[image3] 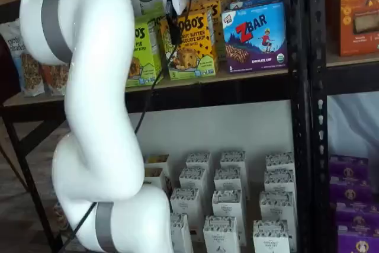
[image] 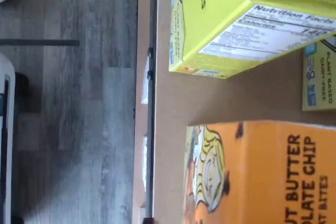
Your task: Pick up the orange box on the top shelf, the fifth box from the left
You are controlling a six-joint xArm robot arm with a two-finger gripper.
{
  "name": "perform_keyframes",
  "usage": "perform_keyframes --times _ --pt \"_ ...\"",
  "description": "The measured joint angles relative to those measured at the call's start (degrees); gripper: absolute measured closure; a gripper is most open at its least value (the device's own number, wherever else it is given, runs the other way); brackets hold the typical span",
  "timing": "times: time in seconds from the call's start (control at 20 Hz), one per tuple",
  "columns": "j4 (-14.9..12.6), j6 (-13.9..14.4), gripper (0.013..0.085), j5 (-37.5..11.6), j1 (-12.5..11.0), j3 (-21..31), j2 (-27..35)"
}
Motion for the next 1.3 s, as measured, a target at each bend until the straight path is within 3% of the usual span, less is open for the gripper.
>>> perform_keyframes --times 0.4,1.3 --pt "0.21 -0.04 0.045 -0.11 -0.06 0.04 -0.06" --pt "0.43 -0.31 0.045 -0.31 -0.35 0.09 -0.06"
